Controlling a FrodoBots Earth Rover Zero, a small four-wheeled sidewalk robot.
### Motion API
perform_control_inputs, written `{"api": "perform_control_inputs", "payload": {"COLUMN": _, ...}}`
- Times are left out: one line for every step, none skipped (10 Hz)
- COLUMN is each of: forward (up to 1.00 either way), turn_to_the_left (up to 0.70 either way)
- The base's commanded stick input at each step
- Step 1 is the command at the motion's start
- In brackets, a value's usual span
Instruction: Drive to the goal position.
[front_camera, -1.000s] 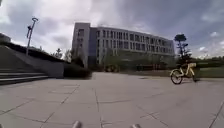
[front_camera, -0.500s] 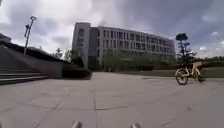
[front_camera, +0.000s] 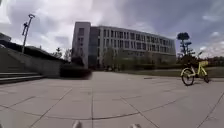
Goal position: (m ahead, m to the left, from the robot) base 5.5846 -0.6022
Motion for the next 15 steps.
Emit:
{"api": "perform_control_inputs", "payload": {"forward": 0.70, "turn_to_the_left": 0.00}}
{"api": "perform_control_inputs", "payload": {"forward": 0.70, "turn_to_the_left": 0.00}}
{"api": "perform_control_inputs", "payload": {"forward": 0.70, "turn_to_the_left": 0.00}}
{"api": "perform_control_inputs", "payload": {"forward": 0.70, "turn_to_the_left": 0.00}}
{"api": "perform_control_inputs", "payload": {"forward": 0.70, "turn_to_the_left": 0.00}}
{"api": "perform_control_inputs", "payload": {"forward": 0.70, "turn_to_the_left": 0.00}}
{"api": "perform_control_inputs", "payload": {"forward": 0.70, "turn_to_the_left": 0.00}}
{"api": "perform_control_inputs", "payload": {"forward": 0.70, "turn_to_the_left": 0.00}}
{"api": "perform_control_inputs", "payload": {"forward": 0.70, "turn_to_the_left": 0.00}}
{"api": "perform_control_inputs", "payload": {"forward": 0.70, "turn_to_the_left": 0.00}}
{"api": "perform_control_inputs", "payload": {"forward": 0.70, "turn_to_the_left": 0.00}}
{"api": "perform_control_inputs", "payload": {"forward": 0.70, "turn_to_the_left": 0.00}}
{"api": "perform_control_inputs", "payload": {"forward": 0.70, "turn_to_the_left": 0.00}}
{"api": "perform_control_inputs", "payload": {"forward": 0.70, "turn_to_the_left": 0.00}}
{"api": "perform_control_inputs", "payload": {"forward": 0.70, "turn_to_the_left": 0.00}}
